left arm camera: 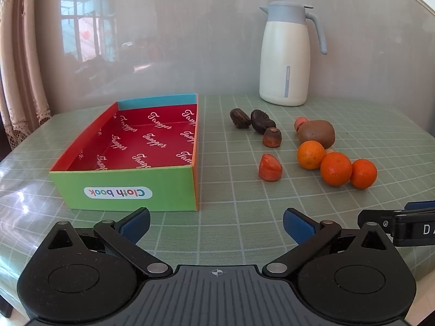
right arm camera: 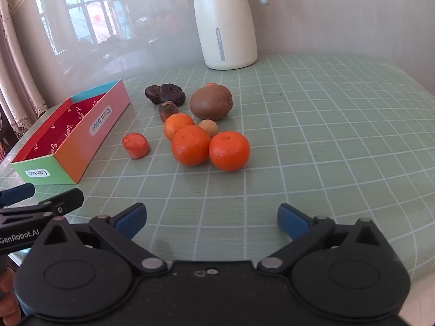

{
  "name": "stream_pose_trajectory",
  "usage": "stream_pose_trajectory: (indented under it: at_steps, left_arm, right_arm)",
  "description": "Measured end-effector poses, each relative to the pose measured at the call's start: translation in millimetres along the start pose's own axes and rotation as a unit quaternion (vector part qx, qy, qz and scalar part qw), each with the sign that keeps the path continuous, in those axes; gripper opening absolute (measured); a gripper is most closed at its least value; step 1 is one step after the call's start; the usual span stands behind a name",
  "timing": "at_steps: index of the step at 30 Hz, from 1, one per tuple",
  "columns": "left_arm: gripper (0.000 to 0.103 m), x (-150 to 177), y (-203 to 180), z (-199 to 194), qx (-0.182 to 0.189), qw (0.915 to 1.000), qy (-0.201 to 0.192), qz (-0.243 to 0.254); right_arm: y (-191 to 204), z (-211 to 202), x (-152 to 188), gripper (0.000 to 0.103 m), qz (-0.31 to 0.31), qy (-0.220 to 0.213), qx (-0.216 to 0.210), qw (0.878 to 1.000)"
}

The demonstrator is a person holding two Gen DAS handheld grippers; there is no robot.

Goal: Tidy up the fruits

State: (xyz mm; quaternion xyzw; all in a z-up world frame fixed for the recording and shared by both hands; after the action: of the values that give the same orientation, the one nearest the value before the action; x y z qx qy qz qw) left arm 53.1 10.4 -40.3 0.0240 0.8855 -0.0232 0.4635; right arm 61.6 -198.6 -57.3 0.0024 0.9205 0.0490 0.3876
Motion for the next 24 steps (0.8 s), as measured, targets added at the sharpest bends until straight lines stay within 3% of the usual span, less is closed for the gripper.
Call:
stream_pose_trajectory:
  at_steps: [24]
  left_arm:
    - [0.103,-1.4,-1.0,-0.5,-0.004,1.0,-0.002,0.005]
  right_arm:
    - [-2.7,-1.2,-0.6,0.103,0.001,0.0,0.001,1.0]
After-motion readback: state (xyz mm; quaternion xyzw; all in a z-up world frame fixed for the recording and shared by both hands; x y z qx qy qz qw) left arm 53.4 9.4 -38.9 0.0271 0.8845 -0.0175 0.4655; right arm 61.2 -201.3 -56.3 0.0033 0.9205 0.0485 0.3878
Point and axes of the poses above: each gripper's, at about its wrist camera, not at the fingertips, and z roughly the way its jaws point, y to its left, x to its underside, the point moved 6 cm from there along z, roughly the way its jaws point, and after that the axes turned 6 degrees about x, right-handed, at the moved point
